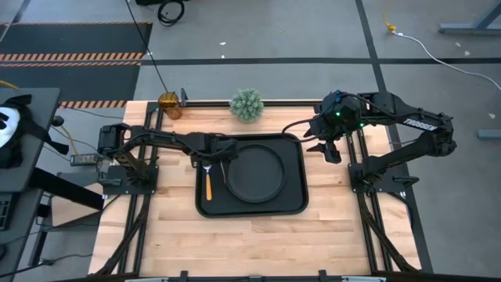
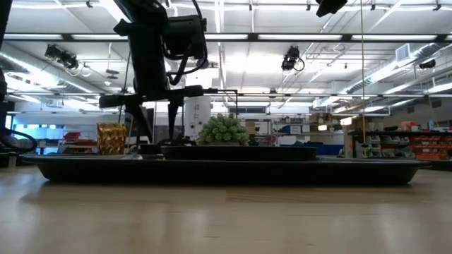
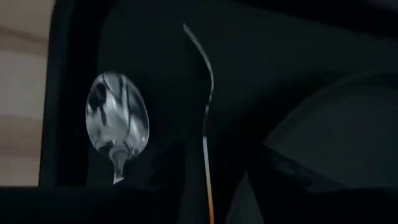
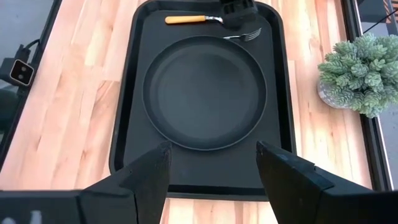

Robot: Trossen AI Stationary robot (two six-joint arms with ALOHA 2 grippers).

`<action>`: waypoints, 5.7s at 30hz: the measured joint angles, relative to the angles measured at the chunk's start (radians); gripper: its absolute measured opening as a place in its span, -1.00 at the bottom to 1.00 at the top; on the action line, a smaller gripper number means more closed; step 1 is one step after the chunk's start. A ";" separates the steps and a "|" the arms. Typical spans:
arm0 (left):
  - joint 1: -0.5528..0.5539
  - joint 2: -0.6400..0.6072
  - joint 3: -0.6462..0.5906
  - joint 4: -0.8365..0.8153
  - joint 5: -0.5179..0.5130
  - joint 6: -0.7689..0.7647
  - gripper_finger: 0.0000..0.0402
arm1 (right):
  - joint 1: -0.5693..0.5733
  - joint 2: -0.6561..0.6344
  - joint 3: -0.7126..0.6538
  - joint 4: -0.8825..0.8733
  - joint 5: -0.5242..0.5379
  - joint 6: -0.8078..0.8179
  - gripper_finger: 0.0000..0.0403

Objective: Pick and place plate/cup/fork/spoon on tray
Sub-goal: Put the orange fork on the black serving tray to the right of the black plate, then put the orange glass on the black serving tray to the top left of the black plate

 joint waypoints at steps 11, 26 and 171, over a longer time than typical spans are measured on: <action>0.050 0.090 -0.002 0.049 0.014 0.169 -0.18 | 0.000 0.004 0.000 0.002 0.016 0.062 0.19; 0.085 0.194 0.000 0.179 -0.009 0.331 -0.58 | 0.000 0.010 0.000 0.022 0.034 0.098 0.19; 0.985 -0.401 0.228 -0.260 0.223 1.402 0.29 | -0.013 0.600 0.582 0.025 0.087 0.337 0.29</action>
